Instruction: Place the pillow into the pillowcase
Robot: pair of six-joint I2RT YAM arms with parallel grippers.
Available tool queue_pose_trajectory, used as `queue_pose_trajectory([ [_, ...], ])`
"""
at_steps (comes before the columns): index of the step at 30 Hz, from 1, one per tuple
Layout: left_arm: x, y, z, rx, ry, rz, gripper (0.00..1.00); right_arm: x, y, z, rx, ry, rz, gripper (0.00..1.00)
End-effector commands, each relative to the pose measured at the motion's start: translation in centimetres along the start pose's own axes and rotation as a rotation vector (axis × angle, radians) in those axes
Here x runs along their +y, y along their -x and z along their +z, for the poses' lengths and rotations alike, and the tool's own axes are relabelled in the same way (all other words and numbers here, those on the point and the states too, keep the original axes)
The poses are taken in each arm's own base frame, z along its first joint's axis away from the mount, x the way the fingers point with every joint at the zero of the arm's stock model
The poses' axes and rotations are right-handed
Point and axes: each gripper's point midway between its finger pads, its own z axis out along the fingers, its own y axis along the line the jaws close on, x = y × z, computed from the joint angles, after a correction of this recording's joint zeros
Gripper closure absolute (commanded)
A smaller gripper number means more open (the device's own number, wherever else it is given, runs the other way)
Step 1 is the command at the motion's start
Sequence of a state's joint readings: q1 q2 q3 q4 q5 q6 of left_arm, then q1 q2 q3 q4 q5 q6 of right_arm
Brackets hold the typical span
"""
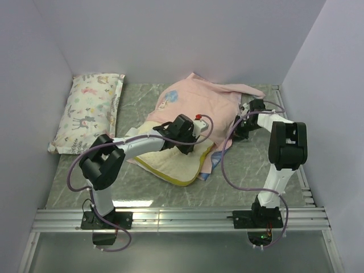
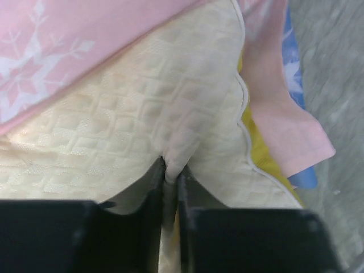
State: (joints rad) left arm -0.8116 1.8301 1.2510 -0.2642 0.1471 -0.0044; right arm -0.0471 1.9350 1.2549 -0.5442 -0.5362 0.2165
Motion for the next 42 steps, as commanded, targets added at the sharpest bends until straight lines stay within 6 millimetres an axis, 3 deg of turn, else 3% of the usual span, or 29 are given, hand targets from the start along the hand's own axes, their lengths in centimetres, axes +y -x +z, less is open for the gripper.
queue_pose_trajectory([
  [1,-1.2,0.8,0.3,-0.047,-0.074,-0.096,0.95,1.5,-1.2,-0.1,0.02,0.092,-0.019,0.99],
  [2,-0.9,1.3,0.2,-0.06,-0.077,-0.117,1.0,1.7,-1.6,-0.1,0.038,0.112,-0.013,1.0],
  [4,0.6,3.4,-0.5,-0.117,-0.071,-0.202,1.0,3.8,-3.1,-0.6,0.093,0.193,-0.036,1.0],
  [7,3.6,7.1,-1.9,-0.229,-0.028,-0.319,1.0,9.6,-6.1,-3.1,0.178,0.38,-0.141,1.0],
  [8,4.3,8.2,-2.3,-0.265,-0.012,-0.335,1.0,12.7,-7.8,-3.8,0.238,0.464,-0.207,1.0],
  [11,6.8,11.4,-4.6,-0.381,0.061,-0.413,1.0,16.5,-13.5,-5.8,0.447,0.565,-0.344,1.0],
  [12,7.5,13.1,-6.2,-0.444,0.075,-0.44,1.0,16.8,-15.3,-6.9,0.521,0.593,-0.357,1.0],
  [13,7.9,13.9,-6.9,-0.47,0.086,-0.455,1.0,16.8,-15.7,-6.8,0.558,0.593,-0.359,1.0],
  [16,9.2,15.9,-8.7,-0.525,0.135,-0.493,1.0,16.7,-13.1,-6.7,0.521,0.539,-0.394,1.0],
  [18,9.7,16.5,-9.2,-0.542,0.132,-0.513,1.0,17.7,-7.8,-7.3,0.375,0.508,-0.404,1.0],
  [19,9.8,16.6,-9.3,-0.544,0.13,-0.518,1.0,18.0,-6.1,-7.2,0.341,0.514,-0.403,1.0],
  [20,9.8,16.6,-9.4,-0.544,0.127,-0.511,1.0,19.4,-3.4,-7.8,0.262,0.519,-0.416,1.0],
  [22,9.5,16.2,-9.2,-0.53,0.115,-0.503,1.0,19.8,-2.1,-6.8,0.252,0.521,-0.414,1.0],
  [24,9.3,14.6,-8.9,-0.493,0.107,-0.492,1.0,19.5,-3.3,-5.1,0.299,0.495,-0.424,1.0],
  [25,8.8,13.5,-8.6,-0.461,0.084,-0.487,1.0,19.8,-5.1,-3.9,0.343,0.484,-0.449,1.0],
  [26,8.5,12.6,-9.0,-0.445,0.084,-0.463,1.0,18.5,-7.0,-2.3,0.387,0.459,-0.445,1.0],
  [27,8.1,10.0,-8.0,-0.381,0.08,-0.469,1.0,17.9,-8.2,-1.5,0.411,0.44,-0.452,1.0],
  [28,7.7,8.6,-7.8,-0.345,0.071,-0.468,1.0,17.8,-9.7,-1.1,0.435,0.427,-0.48,0.99],
  [29,7.3,6.9,-7.7,-0.301,0.073,-0.459,1.0,15.7,-10.8,-0.2,0.458,0.361,-0.492,0.95],
  [30,7.0,4.1,-6.9,-0.237,0.077,-0.465,1.0,15.0,-11.3,-0.2,0.467,0.34,-0.506,0.87],
  [31,7.1,2.7,-6.7,-0.208,0.094,-0.461,1.0,13.9,-11.6,-0.6,0.468,0.313,-0.513,0.79],
  [32,7.3,1.4,-6.8,-0.18,0.109,-0.436,1.0,12.5,-11.6,-1.2,0.472,0.264,-0.539,0.66],
  [33,7.5,-0.4,-6.5,-0.143,0.124,-0.435,1.0,11.7,-11.4,-1.9,0.464,0.243,-0.547,0.4],
  [36,8.0,-2.3,-6.5,-0.104,0.107,-0.44,0.99,9.8,-9.4,-5.8,0.368,0.186,-0.545,0.39],
  [37,7.7,-2.3,-6.4,-0.101,0.091,-0.436,0.98,10.0,-8.4,-7.7,0.299,0.178,-0.557,0.39],
  [40,6.7,-1.8,-6.4,-0.114,0.031,-0.384,0.98,9.3,-4.0,-11.4,0.08,0.076,-0.552,0.46],
  [42,5.9,-2.0,-6.2,-0.09,0.005,-0.323,1.0,9.6,-0.6,-12.3,-0.087,0.006,-0.56,0.5],
])
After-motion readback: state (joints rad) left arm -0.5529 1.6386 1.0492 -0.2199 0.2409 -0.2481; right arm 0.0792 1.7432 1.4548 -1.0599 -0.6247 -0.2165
